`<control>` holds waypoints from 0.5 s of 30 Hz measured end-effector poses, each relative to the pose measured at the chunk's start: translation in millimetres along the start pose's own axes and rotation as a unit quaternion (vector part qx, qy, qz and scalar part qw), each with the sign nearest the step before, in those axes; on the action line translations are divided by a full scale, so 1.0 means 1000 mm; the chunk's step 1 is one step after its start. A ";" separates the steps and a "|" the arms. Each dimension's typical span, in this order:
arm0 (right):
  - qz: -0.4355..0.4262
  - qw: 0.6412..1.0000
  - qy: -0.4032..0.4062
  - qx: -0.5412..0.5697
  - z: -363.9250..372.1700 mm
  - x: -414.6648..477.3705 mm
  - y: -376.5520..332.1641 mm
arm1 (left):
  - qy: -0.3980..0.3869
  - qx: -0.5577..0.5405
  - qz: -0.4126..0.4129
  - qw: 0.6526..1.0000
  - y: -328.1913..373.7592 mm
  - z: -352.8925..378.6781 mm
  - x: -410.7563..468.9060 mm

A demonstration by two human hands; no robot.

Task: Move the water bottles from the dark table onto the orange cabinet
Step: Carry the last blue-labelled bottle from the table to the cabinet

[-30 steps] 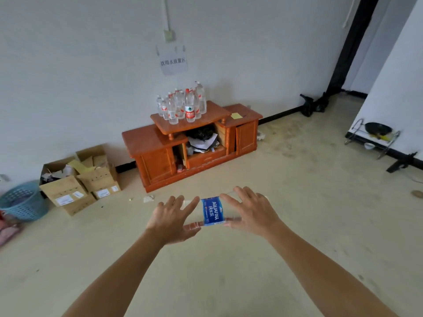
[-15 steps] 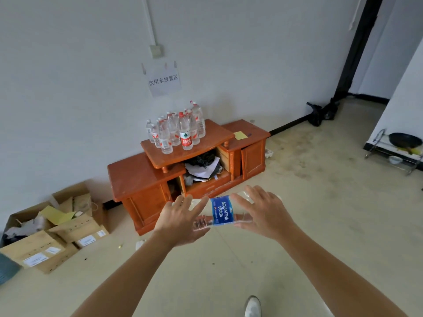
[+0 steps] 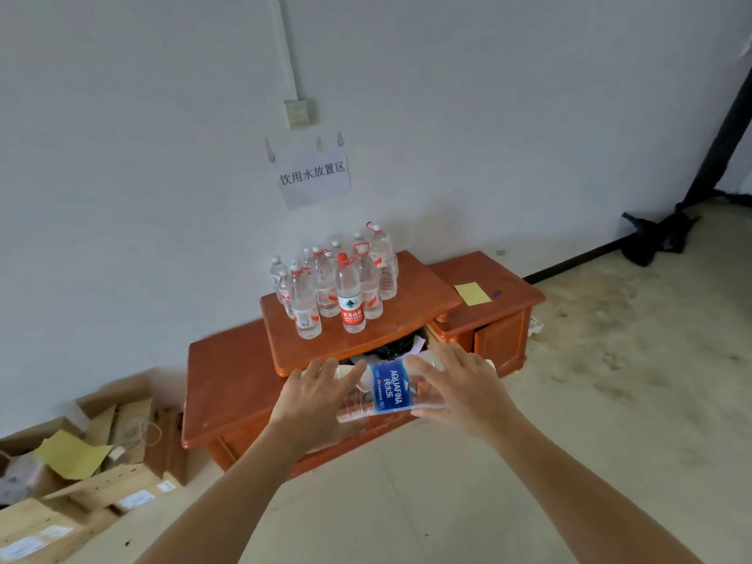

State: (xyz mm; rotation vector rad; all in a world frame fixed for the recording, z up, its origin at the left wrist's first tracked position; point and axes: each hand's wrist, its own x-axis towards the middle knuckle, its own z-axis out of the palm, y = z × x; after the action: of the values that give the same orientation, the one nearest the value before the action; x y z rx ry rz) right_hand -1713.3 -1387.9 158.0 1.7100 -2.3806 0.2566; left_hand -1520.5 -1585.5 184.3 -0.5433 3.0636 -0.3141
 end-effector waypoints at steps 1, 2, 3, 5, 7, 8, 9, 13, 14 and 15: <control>-0.003 1.000 -0.003 0.003 0.007 0.027 0.011 | -0.001 -0.006 -0.001 1.000 -0.013 0.008 0.026; -0.003 1.000 -0.010 0.005 0.017 0.045 0.021 | -0.006 -0.010 -0.006 1.000 -0.021 0.016 0.045; -0.001 1.000 -0.008 0.002 0.027 0.066 0.030 | -0.008 -0.011 -0.005 1.000 -0.030 0.026 0.067; 0.006 1.000 -0.025 -0.001 0.046 0.106 0.050 | -0.019 -0.024 0.006 0.999 -0.049 0.044 0.114; 0.012 0.999 -0.042 -0.019 0.067 0.148 0.074 | -0.018 -0.042 0.013 0.999 -0.069 0.063 0.165; 0.021 0.998 -0.049 -0.017 0.072 0.167 0.083 | -0.021 -0.049 0.019 0.998 -0.079 0.070 0.188; 0.031 0.998 -0.057 -0.020 0.073 0.187 0.093 | -0.025 -0.049 0.033 0.998 -0.090 0.072 0.213; 0.076 0.994 -0.065 -0.041 0.076 0.254 0.135 | -0.016 -0.053 0.077 0.995 -0.123 0.074 0.312; 0.093 0.993 -0.063 -0.042 0.076 0.268 0.149 | -0.005 -0.052 0.091 0.995 -0.129 0.071 0.338; 0.111 0.991 -0.062 -0.043 0.079 0.282 0.164 | 0.003 -0.049 0.111 0.993 -0.132 0.072 0.366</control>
State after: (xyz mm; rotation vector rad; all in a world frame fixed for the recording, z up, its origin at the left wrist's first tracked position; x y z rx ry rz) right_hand -1961.5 -1613.6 151.1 1.4649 -2.6317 0.0808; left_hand -1815.7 -1846.0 147.4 -0.1999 3.1164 -0.1615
